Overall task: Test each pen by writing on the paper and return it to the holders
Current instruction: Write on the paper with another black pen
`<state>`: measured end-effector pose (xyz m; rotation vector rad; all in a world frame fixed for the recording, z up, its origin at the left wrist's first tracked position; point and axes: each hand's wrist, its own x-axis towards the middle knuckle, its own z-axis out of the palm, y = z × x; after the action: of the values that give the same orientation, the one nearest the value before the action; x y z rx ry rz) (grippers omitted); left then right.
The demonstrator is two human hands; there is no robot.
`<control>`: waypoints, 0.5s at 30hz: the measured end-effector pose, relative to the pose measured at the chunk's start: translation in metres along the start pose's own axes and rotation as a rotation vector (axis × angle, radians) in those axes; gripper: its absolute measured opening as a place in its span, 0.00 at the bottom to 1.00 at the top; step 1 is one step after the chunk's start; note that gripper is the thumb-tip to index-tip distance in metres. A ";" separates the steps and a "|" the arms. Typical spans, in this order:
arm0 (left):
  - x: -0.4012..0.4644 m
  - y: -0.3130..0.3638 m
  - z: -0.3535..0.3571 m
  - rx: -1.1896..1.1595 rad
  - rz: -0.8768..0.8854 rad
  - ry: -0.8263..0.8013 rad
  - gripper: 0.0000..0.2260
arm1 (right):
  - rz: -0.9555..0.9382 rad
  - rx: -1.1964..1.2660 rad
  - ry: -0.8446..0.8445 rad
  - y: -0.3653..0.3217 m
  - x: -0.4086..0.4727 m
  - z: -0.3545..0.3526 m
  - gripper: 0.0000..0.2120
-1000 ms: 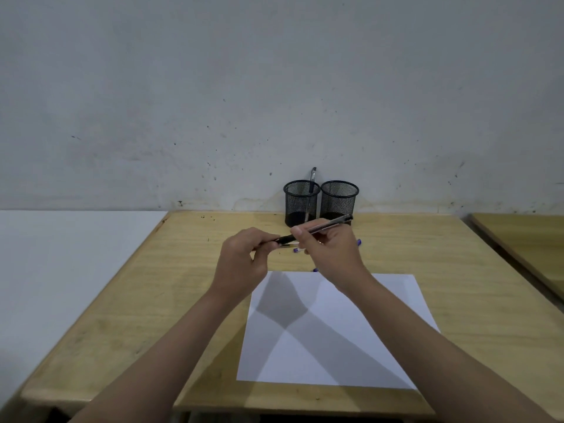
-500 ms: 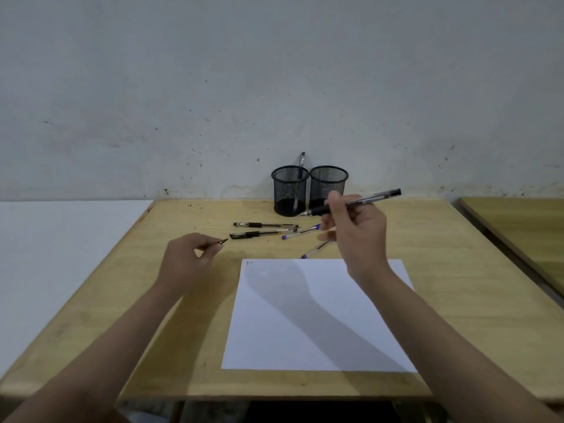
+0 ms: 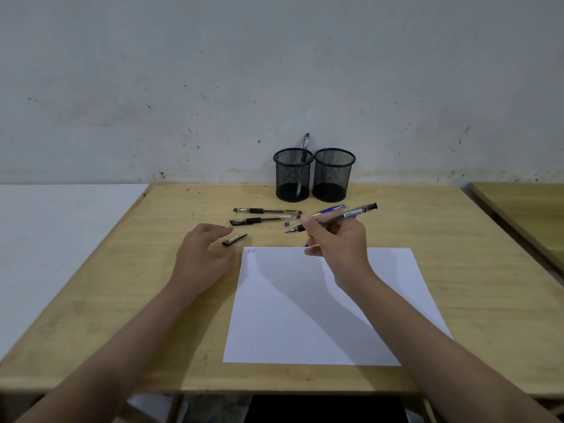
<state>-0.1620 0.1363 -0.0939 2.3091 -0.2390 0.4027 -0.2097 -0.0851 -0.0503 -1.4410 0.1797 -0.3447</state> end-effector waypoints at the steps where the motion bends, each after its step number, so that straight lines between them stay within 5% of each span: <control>1: -0.006 0.002 -0.002 0.003 0.054 -0.025 0.18 | 0.007 -0.014 -0.006 0.001 0.002 0.003 0.05; 7: -0.037 0.006 -0.006 0.256 0.221 -0.348 0.33 | 0.123 -0.087 -0.097 0.014 0.016 0.031 0.13; 15: -0.041 0.003 -0.002 0.395 0.219 -0.428 0.35 | 0.075 -0.213 -0.097 0.040 0.025 0.061 0.13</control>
<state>-0.2015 0.1379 -0.1050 2.7537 -0.6790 0.0542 -0.1611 -0.0328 -0.0803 -1.6523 0.1961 -0.1978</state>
